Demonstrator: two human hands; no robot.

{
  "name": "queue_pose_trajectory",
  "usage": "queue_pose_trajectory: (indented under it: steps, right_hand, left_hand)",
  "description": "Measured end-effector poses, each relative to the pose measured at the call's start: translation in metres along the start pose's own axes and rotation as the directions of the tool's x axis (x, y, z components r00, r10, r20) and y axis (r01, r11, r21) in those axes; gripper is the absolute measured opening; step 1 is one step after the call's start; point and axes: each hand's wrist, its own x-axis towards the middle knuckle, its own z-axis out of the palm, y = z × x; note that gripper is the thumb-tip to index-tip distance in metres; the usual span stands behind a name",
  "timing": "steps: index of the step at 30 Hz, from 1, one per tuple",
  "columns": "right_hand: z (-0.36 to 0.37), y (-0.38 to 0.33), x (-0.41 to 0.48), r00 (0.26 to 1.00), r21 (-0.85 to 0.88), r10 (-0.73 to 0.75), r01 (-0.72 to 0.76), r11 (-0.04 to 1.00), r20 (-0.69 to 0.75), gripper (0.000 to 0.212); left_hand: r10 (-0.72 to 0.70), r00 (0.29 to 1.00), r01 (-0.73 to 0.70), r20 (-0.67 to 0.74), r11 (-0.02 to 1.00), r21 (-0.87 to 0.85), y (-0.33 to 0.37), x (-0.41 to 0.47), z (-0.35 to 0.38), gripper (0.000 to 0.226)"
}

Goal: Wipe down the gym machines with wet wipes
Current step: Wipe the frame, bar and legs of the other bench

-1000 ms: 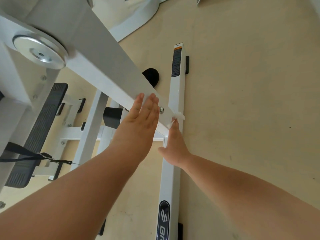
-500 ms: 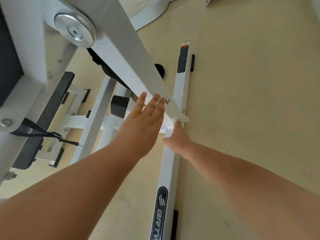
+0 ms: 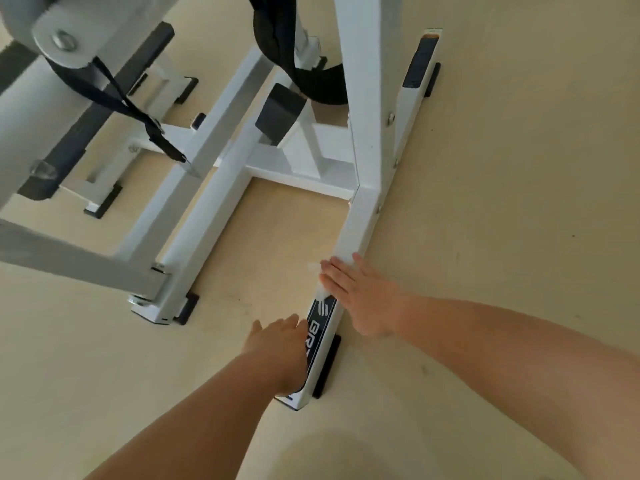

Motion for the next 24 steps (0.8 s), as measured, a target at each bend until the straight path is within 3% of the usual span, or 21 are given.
queue_pose_trajectory:
  steps: [5,7,10,13,16,19,24]
  right_hand:
    - [0.004,-0.027,-0.025,0.982,-0.186,-0.177,0.187,0.965,0.070,0.080]
    - [-0.005,-0.005,-0.015,0.993,-0.220,-0.099,0.111,0.969,0.066,0.081]
    - [-0.015,0.008,-0.011,0.990,-0.118,0.118,-0.108,0.987,0.077,0.083]
    - [0.000,-0.026,-0.021,0.996,-0.099,-0.015,0.024,0.995,0.092,0.086]
    - [0.019,-0.075,-0.036,0.979,-0.125,-0.190,0.199,0.972,0.079,0.082]
    - [0.025,-0.105,-0.042,0.935,-0.212,-0.344,0.355,0.910,0.088,0.073]
    - [0.029,-0.116,-0.043,0.897,-0.301,-0.439,0.433,0.850,0.050,0.059]
  left_hand:
    - [0.044,0.999,-0.038,0.024,0.978,-0.206,0.001,-0.004,0.038,0.080]
    - [0.049,0.999,-0.046,0.004,0.964,-0.262,0.000,-0.007,0.047,0.082]
    - [0.085,0.996,-0.091,-0.032,0.935,-0.343,-0.008,-0.014,0.062,0.082]
    - [0.076,0.991,-0.121,-0.113,0.870,-0.478,-0.024,-0.013,0.072,0.070]
    - [-0.088,0.982,-0.029,-0.168,0.806,-0.591,-0.043,-0.010,0.083,0.051]
    - [-0.154,0.975,0.025,-0.158,0.788,-0.615,-0.059,-0.005,0.099,0.044]
    - [-0.178,0.969,0.003,-0.173,0.706,-0.708,-0.070,0.002,0.103,0.041]
